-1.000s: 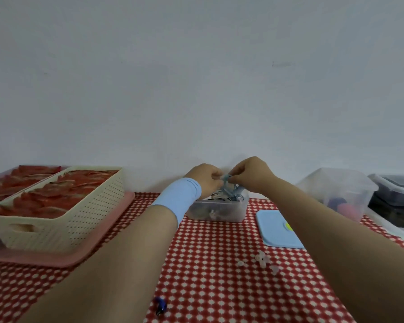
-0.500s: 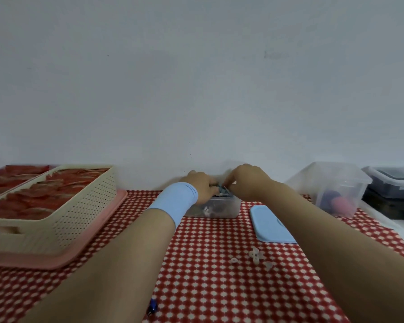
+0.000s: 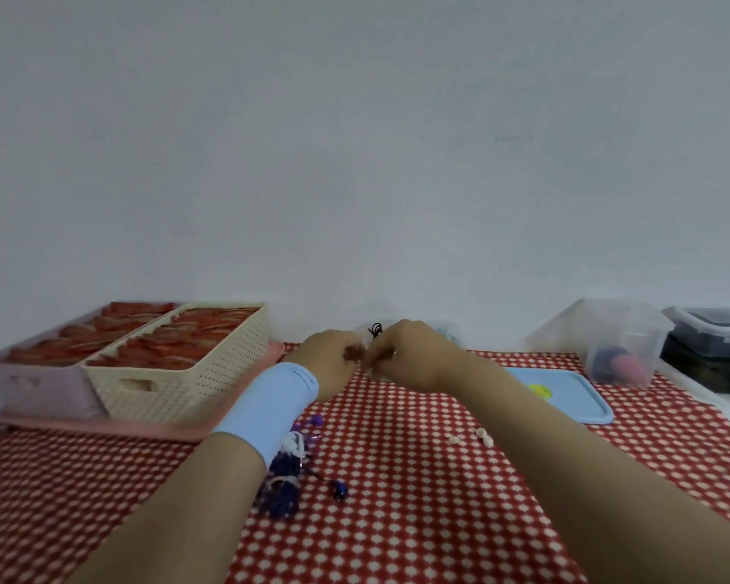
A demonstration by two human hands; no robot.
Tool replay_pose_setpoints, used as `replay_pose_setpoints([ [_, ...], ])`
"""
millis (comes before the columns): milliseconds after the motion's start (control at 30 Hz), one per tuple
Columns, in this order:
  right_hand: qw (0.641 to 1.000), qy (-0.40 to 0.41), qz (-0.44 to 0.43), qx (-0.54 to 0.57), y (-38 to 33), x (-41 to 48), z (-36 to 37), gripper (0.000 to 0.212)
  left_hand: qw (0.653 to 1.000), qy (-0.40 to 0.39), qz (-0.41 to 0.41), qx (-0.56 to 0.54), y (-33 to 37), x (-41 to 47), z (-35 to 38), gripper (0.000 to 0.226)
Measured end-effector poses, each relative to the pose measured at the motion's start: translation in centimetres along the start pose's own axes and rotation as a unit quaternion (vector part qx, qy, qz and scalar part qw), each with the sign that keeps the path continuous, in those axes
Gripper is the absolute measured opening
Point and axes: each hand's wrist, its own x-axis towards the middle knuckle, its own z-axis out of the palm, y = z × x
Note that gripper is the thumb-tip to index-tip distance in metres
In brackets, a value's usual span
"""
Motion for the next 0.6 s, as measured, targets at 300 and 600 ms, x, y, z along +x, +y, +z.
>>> replay_pose_setpoints([
  [300, 0.995, -0.101, 0.000, -0.006, -6.1, 0.0, 5.4, 0.024, 0.994, -0.055, -0.088, -0.018, -6.2, -7.6, -1.3, 0.020],
  [600, 0.996, -0.067, 0.047, -0.029, -8.4, 0.4, 8.5, 0.022, 0.992, -0.066, -0.106, -0.021, -8.3, -10.7, -1.8, 0.024],
])
